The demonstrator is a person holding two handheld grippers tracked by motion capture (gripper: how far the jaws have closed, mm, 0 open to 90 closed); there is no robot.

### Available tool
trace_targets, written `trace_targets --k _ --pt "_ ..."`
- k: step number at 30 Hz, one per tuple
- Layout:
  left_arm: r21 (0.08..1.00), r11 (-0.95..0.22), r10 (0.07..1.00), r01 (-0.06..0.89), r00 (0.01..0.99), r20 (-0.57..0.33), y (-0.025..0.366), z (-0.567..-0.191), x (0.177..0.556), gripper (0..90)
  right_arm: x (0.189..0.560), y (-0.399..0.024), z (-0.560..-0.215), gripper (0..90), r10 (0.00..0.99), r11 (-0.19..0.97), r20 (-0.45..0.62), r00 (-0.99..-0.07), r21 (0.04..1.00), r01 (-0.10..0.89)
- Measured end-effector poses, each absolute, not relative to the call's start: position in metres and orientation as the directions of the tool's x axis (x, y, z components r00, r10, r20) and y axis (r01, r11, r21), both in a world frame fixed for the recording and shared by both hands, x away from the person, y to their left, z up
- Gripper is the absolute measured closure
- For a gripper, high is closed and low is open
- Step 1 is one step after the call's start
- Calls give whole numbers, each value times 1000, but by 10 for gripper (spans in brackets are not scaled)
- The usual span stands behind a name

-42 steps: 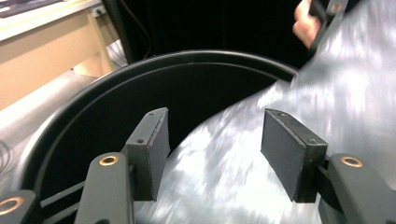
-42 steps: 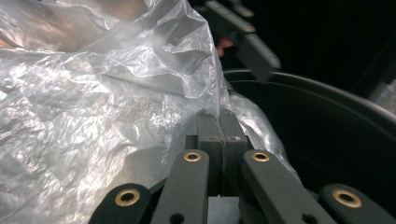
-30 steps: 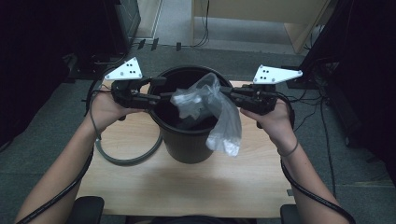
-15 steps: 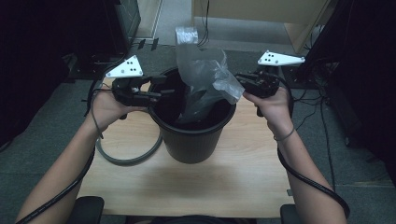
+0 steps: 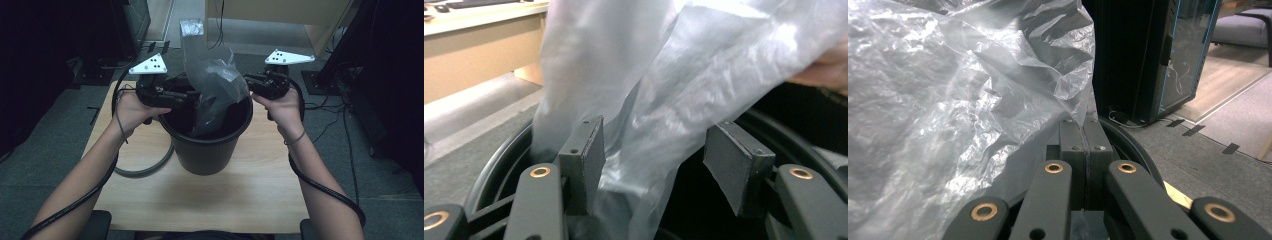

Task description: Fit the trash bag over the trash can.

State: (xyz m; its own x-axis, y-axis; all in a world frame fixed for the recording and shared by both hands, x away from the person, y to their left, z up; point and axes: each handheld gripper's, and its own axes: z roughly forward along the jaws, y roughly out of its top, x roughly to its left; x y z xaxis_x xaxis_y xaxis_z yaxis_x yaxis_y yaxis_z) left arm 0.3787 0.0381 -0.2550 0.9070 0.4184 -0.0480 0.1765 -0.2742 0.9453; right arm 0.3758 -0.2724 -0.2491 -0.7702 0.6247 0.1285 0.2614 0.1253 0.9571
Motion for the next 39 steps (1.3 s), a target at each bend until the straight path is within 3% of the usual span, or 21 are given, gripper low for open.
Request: trace_targets --k 9,14,21,27,39 --pt "940 -303 429 155 903 -11 27 -254 381 411 379 -261 -252 900 610 144 129 -782 952 270" --pt "938 -297 452 177 892 -25 24 -251 386 467 378 -252 -253 900 593 153 133 -794 950 274" --pt "938 -313 494 149 869 27 25 -246 388 708 378 -245 -257 900 575 182 132 -807 942 284" --pt "927 -324 542 191 840 16 34 -243 393 894 377 -250 -257 900 573 175 133 -809 944 279" --pt "919 -340 569 201 822 31 53 -242 398 900 378 -271 -259 900 602 160 142 -786 942 293"
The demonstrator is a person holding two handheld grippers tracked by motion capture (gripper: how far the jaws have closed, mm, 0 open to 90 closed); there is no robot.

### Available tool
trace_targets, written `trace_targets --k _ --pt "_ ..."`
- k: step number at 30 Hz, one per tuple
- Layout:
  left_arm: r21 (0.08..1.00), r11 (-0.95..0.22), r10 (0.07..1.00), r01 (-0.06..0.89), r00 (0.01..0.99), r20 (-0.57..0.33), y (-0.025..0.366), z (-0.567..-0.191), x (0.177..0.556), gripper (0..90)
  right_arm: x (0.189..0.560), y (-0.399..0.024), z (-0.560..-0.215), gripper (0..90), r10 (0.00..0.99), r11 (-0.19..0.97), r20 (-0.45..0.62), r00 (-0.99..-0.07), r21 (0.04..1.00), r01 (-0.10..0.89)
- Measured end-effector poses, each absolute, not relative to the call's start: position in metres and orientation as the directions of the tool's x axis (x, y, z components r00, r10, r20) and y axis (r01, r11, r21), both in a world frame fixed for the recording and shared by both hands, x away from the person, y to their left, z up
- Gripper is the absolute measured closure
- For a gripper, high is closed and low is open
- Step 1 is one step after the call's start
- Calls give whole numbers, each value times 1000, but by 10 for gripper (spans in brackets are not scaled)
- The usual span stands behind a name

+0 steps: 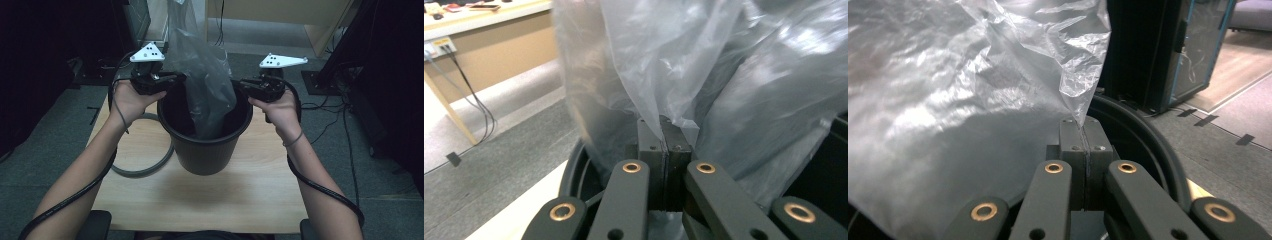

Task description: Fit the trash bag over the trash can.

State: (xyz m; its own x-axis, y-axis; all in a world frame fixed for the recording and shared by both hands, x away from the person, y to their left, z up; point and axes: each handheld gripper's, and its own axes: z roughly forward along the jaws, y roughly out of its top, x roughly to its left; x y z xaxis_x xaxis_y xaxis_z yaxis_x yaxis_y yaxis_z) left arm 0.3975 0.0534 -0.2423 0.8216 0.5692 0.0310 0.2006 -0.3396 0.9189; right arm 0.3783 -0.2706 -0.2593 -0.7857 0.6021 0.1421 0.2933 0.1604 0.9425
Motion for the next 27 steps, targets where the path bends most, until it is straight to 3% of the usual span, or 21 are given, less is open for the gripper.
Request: trace_targets --k 27 --pt "916 -286 630 282 775 -42 124 -250 403 900 364 -347 -269 900 707 108 159 -689 939 328"
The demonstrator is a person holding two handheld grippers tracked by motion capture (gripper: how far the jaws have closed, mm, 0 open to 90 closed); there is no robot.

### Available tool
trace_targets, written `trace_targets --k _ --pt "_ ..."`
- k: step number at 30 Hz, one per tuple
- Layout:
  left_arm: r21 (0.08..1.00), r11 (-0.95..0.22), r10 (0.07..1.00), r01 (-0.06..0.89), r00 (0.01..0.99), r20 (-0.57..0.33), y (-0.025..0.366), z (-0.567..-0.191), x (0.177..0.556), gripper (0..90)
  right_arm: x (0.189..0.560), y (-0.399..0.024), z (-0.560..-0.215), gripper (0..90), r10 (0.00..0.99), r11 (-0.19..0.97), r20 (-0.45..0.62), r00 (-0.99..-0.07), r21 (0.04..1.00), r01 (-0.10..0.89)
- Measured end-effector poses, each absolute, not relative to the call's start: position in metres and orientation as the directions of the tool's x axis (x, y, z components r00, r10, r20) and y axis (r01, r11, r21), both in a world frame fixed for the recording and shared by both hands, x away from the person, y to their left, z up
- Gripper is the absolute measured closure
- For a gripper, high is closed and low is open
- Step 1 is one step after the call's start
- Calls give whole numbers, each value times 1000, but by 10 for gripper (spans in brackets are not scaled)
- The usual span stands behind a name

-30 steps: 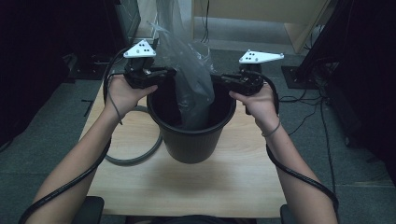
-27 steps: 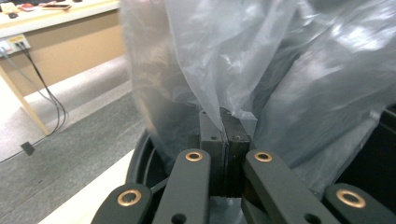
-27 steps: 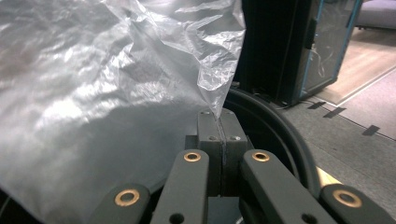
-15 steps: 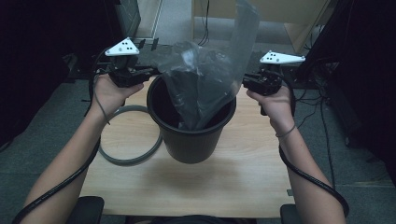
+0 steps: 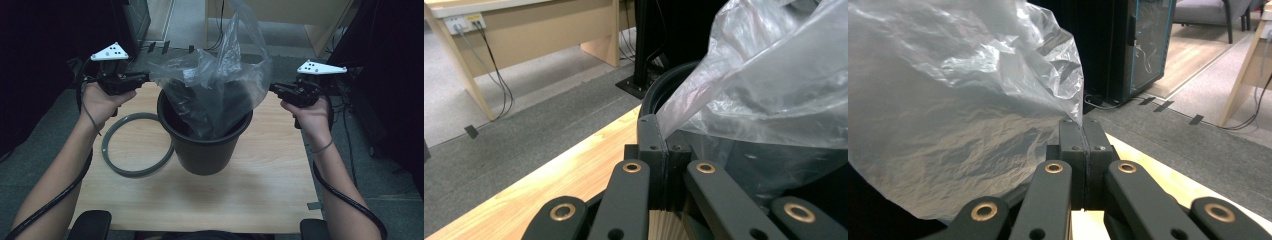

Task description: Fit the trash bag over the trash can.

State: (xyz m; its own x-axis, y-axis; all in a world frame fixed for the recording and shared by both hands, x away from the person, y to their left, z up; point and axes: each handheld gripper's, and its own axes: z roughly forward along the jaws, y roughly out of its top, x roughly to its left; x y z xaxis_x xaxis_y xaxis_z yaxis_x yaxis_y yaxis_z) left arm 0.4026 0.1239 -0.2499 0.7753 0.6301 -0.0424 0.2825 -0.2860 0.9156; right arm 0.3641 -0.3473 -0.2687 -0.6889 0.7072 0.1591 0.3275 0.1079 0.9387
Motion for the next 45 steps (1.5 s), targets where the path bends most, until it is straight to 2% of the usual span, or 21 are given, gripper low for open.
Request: trace_targets --k 8,15,19,21,25,27,29,34,37,41,45 --pt "910 -294 623 293 780 -50 133 -255 402 900 366 -352 -271 900 709 123 152 -689 935 332" --pt "904 -293 636 311 770 -59 137 -260 404 900 366 -351 -274 900 746 182 83 -661 929 322" --pt "901 -285 646 326 760 -71 139 -262 408 900 368 -355 -277 900 742 143 127 -659 930 339" --pt "901 -287 658 324 751 -61 141 -263 409 900 366 -355 -277 900 744 154 113 -659 930 333" --pt "897 -267 680 354 728 -85 147 -266 414 900 367 -363 -277 900 765 135 121 -633 930 341" --pt "892 -249 672 377 730 -121 147 -268 416 893 368 -370 -278 900 763 90 165 -626 930 355" --pt "896 -254 662 365 741 -115 144 -268 415 820 367 -371 -280 900 748 75 186 -637 930 360" --pt "915 -255 631 313 771 -88 138 -266 409 651 361 -362 -283 883 723 112 164 -671 930 349" --pt "916 -268 620 299 781 -73 139 -265 405 580 356 -358 -283 827 706 125 160 -689 930 345" --pt "917 -270 610 294 789 -73 142 -265 397 542 350 -358 -283 742 696 131 159 -700 931 342" --pt "924 -252 597 288 798 -86 148 -267 387 461 341 -360 -283 717 687 133 145 -712 938 320"
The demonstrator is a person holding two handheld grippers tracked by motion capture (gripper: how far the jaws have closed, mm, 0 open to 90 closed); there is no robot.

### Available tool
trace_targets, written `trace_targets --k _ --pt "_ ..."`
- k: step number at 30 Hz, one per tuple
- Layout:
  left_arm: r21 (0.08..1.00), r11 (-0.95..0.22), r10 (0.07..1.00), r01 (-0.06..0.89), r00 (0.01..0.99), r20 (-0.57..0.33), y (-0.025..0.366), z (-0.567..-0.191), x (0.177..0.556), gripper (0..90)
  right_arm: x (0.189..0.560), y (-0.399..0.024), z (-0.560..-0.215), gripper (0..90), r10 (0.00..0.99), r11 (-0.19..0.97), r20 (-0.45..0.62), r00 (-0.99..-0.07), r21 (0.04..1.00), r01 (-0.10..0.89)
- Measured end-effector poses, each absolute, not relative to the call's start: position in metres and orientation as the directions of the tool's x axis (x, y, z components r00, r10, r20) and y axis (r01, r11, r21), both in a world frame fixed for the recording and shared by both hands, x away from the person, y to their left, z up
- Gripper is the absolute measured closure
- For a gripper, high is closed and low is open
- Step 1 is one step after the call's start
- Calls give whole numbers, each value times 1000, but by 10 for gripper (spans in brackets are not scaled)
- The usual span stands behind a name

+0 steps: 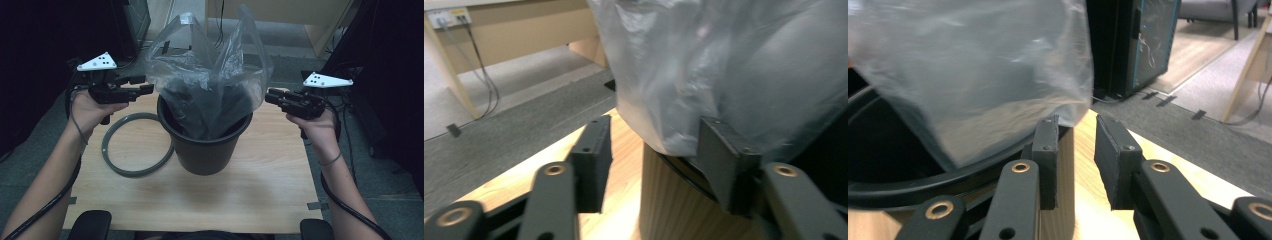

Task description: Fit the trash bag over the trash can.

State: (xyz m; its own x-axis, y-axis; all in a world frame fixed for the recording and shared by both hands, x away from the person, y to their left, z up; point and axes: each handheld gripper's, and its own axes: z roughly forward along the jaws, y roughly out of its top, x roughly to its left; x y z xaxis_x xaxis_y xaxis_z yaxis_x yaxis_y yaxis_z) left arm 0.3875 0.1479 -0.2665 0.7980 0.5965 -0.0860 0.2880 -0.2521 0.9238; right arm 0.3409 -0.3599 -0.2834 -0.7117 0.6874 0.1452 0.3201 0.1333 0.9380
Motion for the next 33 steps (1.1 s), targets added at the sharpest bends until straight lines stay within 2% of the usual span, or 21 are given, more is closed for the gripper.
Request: trace_targets --k 10,14,21,27,33 --pt "929 -275 570 247 820 -50 144 -258 364 453 317 -348 -280 600 648 164 97 -756 951 262" --pt "931 -283 555 230 831 -37 137 -255 359 454 307 -340 -279 545 612 141 114 -783 958 250" --pt "933 -287 532 218 846 -34 122 -253 358 452 309 -324 -277 430 600 195 56 -798 957 213" --pt "936 -289 507 200 862 -28 106 -252 358 451 324 -317 -277 432 622 182 67 -780 957 227" --pt "933 -306 477 189 879 -21 88 -251 358 446 336 -308 -278 518 619 166 97 -779 954 251"
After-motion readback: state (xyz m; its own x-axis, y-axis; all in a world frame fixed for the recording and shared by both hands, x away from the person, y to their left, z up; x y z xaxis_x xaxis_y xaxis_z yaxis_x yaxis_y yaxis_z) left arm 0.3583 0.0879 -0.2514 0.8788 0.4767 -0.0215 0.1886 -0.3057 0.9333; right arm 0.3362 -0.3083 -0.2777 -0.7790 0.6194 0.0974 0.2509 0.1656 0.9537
